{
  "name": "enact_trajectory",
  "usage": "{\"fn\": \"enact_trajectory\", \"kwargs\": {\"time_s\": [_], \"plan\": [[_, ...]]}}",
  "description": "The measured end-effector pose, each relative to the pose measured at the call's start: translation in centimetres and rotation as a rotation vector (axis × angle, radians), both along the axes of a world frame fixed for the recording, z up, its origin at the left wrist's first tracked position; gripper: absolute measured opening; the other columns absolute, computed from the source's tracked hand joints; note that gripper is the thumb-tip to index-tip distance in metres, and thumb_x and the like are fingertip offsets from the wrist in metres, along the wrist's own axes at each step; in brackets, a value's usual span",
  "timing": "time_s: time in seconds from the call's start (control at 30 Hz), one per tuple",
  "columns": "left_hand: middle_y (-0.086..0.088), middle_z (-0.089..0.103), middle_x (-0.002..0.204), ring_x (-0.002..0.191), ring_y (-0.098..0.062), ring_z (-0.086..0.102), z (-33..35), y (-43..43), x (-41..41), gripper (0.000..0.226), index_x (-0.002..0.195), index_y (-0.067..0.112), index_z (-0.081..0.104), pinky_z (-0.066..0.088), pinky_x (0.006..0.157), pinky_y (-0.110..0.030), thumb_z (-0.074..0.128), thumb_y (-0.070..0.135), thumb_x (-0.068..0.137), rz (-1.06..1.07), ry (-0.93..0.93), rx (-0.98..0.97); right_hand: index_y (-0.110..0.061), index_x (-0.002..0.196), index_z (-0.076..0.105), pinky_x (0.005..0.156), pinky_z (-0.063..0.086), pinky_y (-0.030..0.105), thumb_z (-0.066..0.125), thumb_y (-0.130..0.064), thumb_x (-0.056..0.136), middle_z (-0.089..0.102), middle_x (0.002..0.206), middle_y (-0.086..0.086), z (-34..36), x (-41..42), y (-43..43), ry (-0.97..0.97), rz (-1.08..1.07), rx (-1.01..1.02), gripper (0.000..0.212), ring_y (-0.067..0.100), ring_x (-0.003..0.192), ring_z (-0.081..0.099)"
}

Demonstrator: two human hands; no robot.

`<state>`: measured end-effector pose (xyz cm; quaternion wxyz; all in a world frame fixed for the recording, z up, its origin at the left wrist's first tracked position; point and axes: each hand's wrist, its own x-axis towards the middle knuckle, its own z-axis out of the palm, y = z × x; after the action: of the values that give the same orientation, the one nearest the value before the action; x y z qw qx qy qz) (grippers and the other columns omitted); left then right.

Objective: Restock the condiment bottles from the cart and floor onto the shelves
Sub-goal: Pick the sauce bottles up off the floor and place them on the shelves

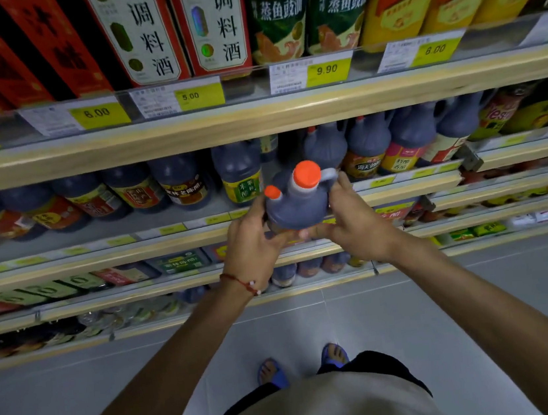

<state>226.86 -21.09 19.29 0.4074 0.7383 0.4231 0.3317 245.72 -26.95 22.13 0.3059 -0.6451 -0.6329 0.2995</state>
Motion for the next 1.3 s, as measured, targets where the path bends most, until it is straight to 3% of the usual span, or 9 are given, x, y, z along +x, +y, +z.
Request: {"fn": "enact_trajectory", "kwargs": {"time_s": [0.13, 0.3, 0.4, 0.53, 0.7, 0.87, 1.07, 1.17, 1.3], "plan": [[-0.011, 0.076, 0.105, 0.093, -0.037, 0.067, -0.9, 1.3, 1.8, 0.056, 0.13, 0.011, 0.063, 0.04, 0.067, -0.034, 0.084, 0.015, 0.078, 0.174, 0.122, 0.258, 0.001, 0.139, 0.046, 0.1, 0.026, 0.0, 0.075, 0.002, 0.088, 0.037, 0.126, 0.006, -1.1, -0.4, 1.2, -0.097, -0.149, 0.188, 0.059, 0.009, 0.116, 0.041], [-0.013, 0.072, 0.123, 0.104, -0.032, 0.068, -3.1, 4.1, 2.8, 0.06, 0.141, 0.007, 0.056, 0.047, 0.079, -0.023, 0.073, 0.013, 0.084, 0.168, 0.036, 0.222, 0.0, 0.149, 0.041, 0.106, 0.027, 0.001, 0.074, 0.008, 0.085, 0.036, 0.129, 0.007, -3.2, -1.2, 3.1, -0.105, -0.295, 0.257, 0.073, 0.01, 0.119, 0.043], [-0.011, 0.074, 0.118, 0.102, -0.028, 0.07, -4.4, 5.3, 3.3, 0.05, 0.132, 0.004, 0.061, 0.049, 0.079, -0.018, 0.075, 0.009, 0.084, 0.165, 0.005, 0.207, 0.0, 0.151, 0.041, 0.107, 0.034, 0.013, 0.075, 0.007, 0.085, 0.039, 0.132, 0.012, -4.4, -1.6, 3.9, -0.097, -0.354, 0.259, 0.074, 0.022, 0.123, 0.049], [-0.009, 0.076, 0.112, 0.101, -0.028, 0.072, -6.2, 6.3, 3.6, 0.047, 0.126, 0.006, 0.065, 0.057, 0.08, -0.031, 0.075, 0.007, 0.08, 0.183, -0.009, 0.171, -0.003, 0.152, 0.041, 0.107, 0.043, 0.025, 0.074, 0.007, 0.085, 0.037, 0.126, 0.007, -5.7, -1.7, 4.9, -0.098, -0.37, 0.227, 0.075, 0.024, 0.119, 0.052], [-0.014, 0.077, 0.098, 0.092, -0.028, 0.069, -7.3, 7.3, 4.0, 0.038, 0.109, -0.001, 0.067, 0.042, 0.069, -0.021, 0.081, 0.003, 0.074, 0.226, 0.036, 0.176, -0.003, 0.143, 0.051, 0.097, 0.054, 0.045, 0.073, 0.008, 0.082, 0.044, 0.118, 0.009, -6.8, -1.7, 6.2, -0.12, -0.418, 0.223, 0.066, 0.029, 0.106, 0.057], [-0.001, 0.076, 0.112, 0.109, -0.016, 0.071, -8.4, 8.5, 4.3, 0.055, 0.121, 0.009, 0.063, 0.06, 0.089, -0.045, 0.088, 0.019, 0.072, 0.17, -0.16, -0.106, -0.006, 0.139, 0.059, 0.09, 0.056, 0.042, 0.081, -0.003, 0.081, 0.058, 0.119, 0.009, -7.3, -2.3, 7.2, -0.042, -0.505, 0.228, 0.063, 0.024, 0.106, 0.061], [-0.002, 0.074, 0.123, 0.119, -0.013, 0.068, -8.4, 8.8, 4.6, 0.066, 0.128, 0.011, 0.064, 0.056, 0.1, -0.049, 0.087, 0.034, 0.071, 0.135, -0.297, -0.166, -0.013, 0.13, 0.066, 0.087, 0.062, 0.045, 0.086, -0.015, 0.08, 0.075, 0.116, 0.003, -7.6, -2.6, 7.6, 0.153, -0.595, 0.303, 0.053, 0.015, 0.108, 0.072], [-0.003, 0.073, 0.123, 0.12, -0.013, 0.067, -8.3, 9.1, 5.0, 0.066, 0.126, 0.007, 0.064, 0.056, 0.1, -0.05, 0.08, 0.041, 0.072, 0.131, -0.302, -0.157, -0.009, 0.129, 0.067, 0.091, 0.062, 0.041, 0.085, -0.013, 0.082, 0.077, 0.116, -0.001, -7.6, -2.8, 7.7, 0.208, -0.604, 0.312, 0.05, 0.007, 0.109, 0.072], [0.001, 0.068, 0.134, 0.128, -0.01, 0.061, -8.7, 9.3, 5.1, 0.067, 0.14, 0.012, 0.056, 0.052, 0.106, -0.047, 0.075, 0.037, 0.08, 0.11, -0.267, -0.113, -0.006, 0.129, 0.069, 0.095, 0.061, 0.035, 0.088, -0.01, 0.08, 0.077, 0.115, -0.001, -7.9, -2.7, 8.1, 0.267, -0.636, 0.298, 0.054, 0.004, 0.107, 0.072]]}}
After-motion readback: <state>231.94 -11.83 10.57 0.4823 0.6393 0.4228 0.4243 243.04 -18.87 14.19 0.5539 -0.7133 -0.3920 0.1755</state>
